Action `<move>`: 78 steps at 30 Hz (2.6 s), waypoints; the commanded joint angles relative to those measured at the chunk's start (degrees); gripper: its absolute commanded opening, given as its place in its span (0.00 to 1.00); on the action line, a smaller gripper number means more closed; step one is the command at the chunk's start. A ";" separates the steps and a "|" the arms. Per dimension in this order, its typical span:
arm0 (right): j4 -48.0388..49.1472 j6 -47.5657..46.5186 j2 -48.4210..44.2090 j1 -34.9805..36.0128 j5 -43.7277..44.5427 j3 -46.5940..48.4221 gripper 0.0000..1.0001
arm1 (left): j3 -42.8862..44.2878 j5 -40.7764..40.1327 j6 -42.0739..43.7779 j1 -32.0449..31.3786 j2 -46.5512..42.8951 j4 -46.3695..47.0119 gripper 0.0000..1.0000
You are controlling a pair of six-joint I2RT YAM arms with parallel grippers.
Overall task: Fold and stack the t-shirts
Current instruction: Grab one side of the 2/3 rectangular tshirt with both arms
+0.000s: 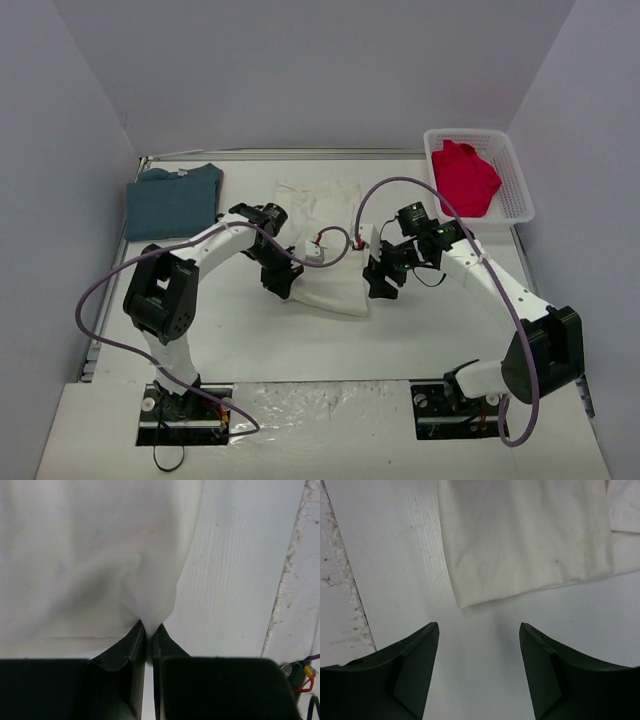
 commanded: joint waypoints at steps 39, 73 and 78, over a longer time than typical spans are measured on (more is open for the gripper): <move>9.58 0.23 13.76 18.52 17.09 -9.18 0.37 | 4.09 9.30 5.00 3.75 7.78 -12.05 0.02; -25.30 -6.00 -1.00 15.18 7.95 8.74 0.00 | 2.42 9.74 16.87 0.94 -9.79 -35.34 0.02; -26.28 -6.62 -0.56 14.83 8.12 9.45 0.00 | 2.68 8.78 16.26 0.67 -12.34 -36.75 0.02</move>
